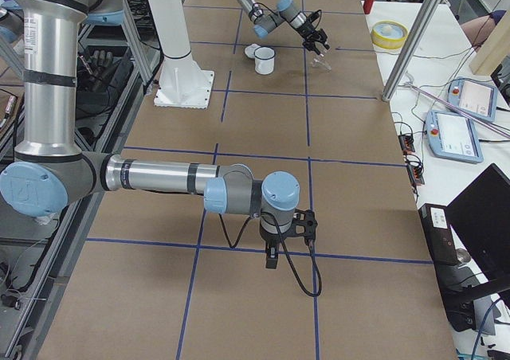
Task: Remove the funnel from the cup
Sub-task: 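Lower the funnel onto the table and open the left gripper, then move the left gripper to the white lid and grasp its knob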
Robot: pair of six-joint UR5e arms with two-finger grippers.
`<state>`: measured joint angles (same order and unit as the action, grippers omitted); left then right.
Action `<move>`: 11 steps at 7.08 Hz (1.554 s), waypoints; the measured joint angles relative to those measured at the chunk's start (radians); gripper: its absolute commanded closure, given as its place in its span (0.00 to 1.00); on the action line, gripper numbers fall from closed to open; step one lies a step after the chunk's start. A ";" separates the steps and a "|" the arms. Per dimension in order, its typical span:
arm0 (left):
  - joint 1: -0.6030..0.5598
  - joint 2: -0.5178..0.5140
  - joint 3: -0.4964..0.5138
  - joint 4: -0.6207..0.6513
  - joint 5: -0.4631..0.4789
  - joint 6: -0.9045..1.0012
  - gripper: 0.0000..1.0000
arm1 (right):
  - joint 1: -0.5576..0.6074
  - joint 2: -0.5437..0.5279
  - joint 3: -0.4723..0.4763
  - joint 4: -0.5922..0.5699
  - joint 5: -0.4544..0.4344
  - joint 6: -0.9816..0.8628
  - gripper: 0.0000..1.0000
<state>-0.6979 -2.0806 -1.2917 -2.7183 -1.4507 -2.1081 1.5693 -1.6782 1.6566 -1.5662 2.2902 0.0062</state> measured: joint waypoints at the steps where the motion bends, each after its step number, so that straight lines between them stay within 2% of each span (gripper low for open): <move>1: -0.003 0.036 -0.052 0.039 -0.067 0.043 0.00 | 0.000 0.000 0.000 0.000 0.000 0.000 0.00; 3: -0.021 0.118 -0.217 0.232 -0.230 0.104 0.00 | 0.000 0.000 0.000 0.000 0.000 0.000 0.00; 5: -0.028 0.203 -0.413 0.525 -0.375 0.213 0.00 | 0.000 0.000 -0.001 0.000 0.000 0.000 0.00; 7: -0.031 0.265 -0.576 0.803 -0.415 0.333 0.00 | 0.000 0.000 0.000 0.000 0.000 0.000 0.00; 9: -0.020 0.337 -0.671 0.936 -0.444 0.362 0.00 | 0.000 0.000 0.000 0.000 0.000 0.000 0.00; 11: 0.053 0.354 -0.684 0.999 -0.474 0.323 0.00 | 0.000 0.000 0.000 0.000 0.000 0.000 0.00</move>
<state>-0.6454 -1.7269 -1.9762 -1.7195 -1.9247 -1.7851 1.5693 -1.6781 1.6563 -1.5662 2.2902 0.0061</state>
